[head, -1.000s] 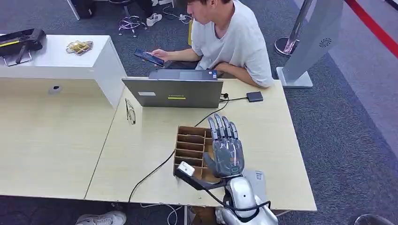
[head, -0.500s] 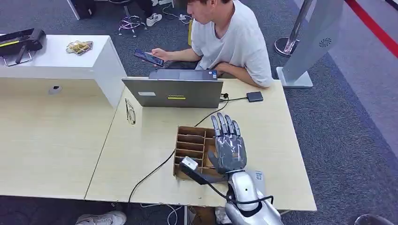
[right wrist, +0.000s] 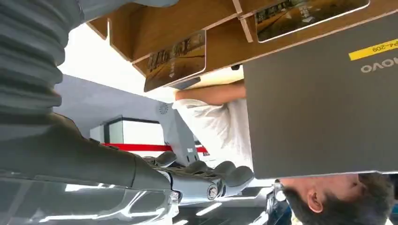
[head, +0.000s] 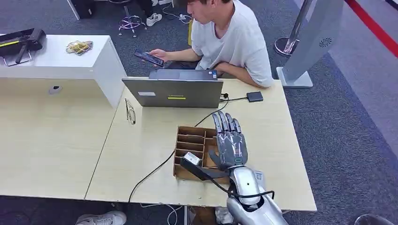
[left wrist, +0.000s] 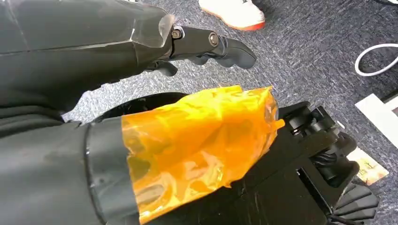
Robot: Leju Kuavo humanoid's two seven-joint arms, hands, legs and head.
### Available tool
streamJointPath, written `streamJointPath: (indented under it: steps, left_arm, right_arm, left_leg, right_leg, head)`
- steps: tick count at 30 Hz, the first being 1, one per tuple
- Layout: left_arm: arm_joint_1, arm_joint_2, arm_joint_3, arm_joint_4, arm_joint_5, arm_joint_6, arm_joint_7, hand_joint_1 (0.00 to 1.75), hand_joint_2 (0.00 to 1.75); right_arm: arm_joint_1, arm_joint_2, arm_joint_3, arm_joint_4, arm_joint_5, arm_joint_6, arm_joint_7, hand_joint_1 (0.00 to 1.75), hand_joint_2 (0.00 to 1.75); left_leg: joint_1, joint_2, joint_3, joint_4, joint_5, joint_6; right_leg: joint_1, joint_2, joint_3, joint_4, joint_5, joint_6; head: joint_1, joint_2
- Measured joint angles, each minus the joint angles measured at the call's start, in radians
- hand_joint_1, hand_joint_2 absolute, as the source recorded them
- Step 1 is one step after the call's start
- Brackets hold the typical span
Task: Pass the card to the sensor for recognition and then transmit it.
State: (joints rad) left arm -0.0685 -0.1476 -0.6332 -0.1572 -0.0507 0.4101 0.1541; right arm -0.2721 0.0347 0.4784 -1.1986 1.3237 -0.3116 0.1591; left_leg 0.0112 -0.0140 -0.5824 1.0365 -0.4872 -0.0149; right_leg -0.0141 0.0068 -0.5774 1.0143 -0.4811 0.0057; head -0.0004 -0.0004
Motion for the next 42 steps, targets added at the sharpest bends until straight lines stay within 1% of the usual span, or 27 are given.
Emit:
streamJointPath:
  steps: [7,18,38,42]
  left_arm:
    - [0.0,0.0,0.0,0.0,0.0,0.0,0.0,0.0,0.0]
    - [0.0,0.0,0.0,0.0,0.002,0.001,0.0,0.0,0.0]
    - [0.0,0.0,0.0,0.0,0.006,0.006,0.0,0.0,0.0]
    - [0.0,0.0,0.0,0.0,0.008,0.006,0.0,0.0,0.0]
  right_arm:
    - [-0.007,-0.003,0.0,0.0,-0.015,0.036,0.009,0.0,1.75]
    - [-0.017,-0.01,-0.001,0.0,-0.028,0.07,0.022,0.0,1.75]
    - [-0.023,-0.015,-0.001,0.0,-0.032,0.076,0.03,0.0,1.75]
    - [-0.023,-0.017,-0.001,0.001,-0.032,0.082,0.03,0.05,1.75]
  left_leg:
    - [0.0,0.0,0.0,0.0,0.0,0.0]
    - [0.0,0.0,0.0,0.0,0.0,0.0]
    - [0.0,0.0,0.0,0.0,0.0,0.0]
    - [0.0,0.0,0.0,0.0,0.0,0.0]
  right_leg:
    - [0.0,0.0,0.0,0.0,0.0,0.0]
    - [0.0,0.0,0.0,0.0,0.0,0.0]
    - [0.0,0.0,0.0,0.0,0.0,0.0]
    - [0.0,0.0,0.0,0.0,0.0,0.0]
  head:
    - [0.0,0.0]
    - [0.0,0.0]
    - [0.0,0.0]
    - [0.0,0.0]
